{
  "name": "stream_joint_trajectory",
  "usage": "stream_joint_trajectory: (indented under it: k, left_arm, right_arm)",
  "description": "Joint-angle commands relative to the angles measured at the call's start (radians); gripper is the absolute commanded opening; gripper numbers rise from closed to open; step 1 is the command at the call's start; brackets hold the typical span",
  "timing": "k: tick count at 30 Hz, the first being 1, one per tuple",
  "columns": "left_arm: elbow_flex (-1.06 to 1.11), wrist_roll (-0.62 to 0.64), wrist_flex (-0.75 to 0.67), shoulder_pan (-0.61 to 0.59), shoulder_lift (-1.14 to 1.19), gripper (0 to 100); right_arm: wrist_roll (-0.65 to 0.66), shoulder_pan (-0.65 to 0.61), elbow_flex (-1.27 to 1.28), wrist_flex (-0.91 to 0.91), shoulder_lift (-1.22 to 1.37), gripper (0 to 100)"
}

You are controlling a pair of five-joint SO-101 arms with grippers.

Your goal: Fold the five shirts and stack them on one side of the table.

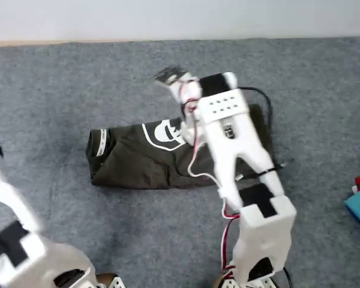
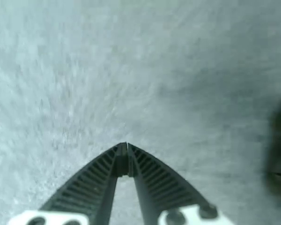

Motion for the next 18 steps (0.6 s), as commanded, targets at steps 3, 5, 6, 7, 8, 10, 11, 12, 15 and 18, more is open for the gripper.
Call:
stream_joint_trajectory:
  k: [3,5,6,7,8,10,11,12,15,18]
  left_arm:
    - [-0.036,0.015,0.1,0.181,-0.173,0]
    - [-0.036,0.034,0.132,0.215,-0.176,0]
    - [-0.036,0.048,0.144,0.222,-0.181,0]
    - [-0.038,0.057,0.152,0.226,-0.183,0]
    - [-0.041,0.061,0.16,0.229,-0.184,0]
    - [-0.039,0.064,0.175,0.23,-0.184,0]
    - [-0.038,0.064,0.187,0.242,-0.184,0]
    - [-0.038,0.064,0.204,0.258,-0.184,0]
    - [-0.038,0.066,0.236,0.325,-0.195,0]
    - [-0.038,0.117,0.239,0.399,-0.25,0]
  right_arm:
    - [-0.029,0.099,-0.046,0.025,-0.133,9.4]
    - [-0.068,0.136,-0.046,0.03,-0.148,9.4]
    - [-0.081,0.156,-0.046,0.031,-0.151,9.4]
    - [-0.094,0.179,-0.046,0.031,-0.154,9.4]
    - [-0.1,0.202,-0.046,0.031,-0.156,9.4]
    - [-0.118,0.249,-0.046,0.031,-0.157,9.4]
    - [-0.127,0.269,-0.046,0.031,-0.157,9.4]
    - [-0.135,0.286,-0.044,0.035,-0.157,9.4]
    - [-0.138,0.318,-0.044,0.059,-0.154,9.4]
    - [-0.14,0.346,-0.043,0.065,-0.154,9.4]
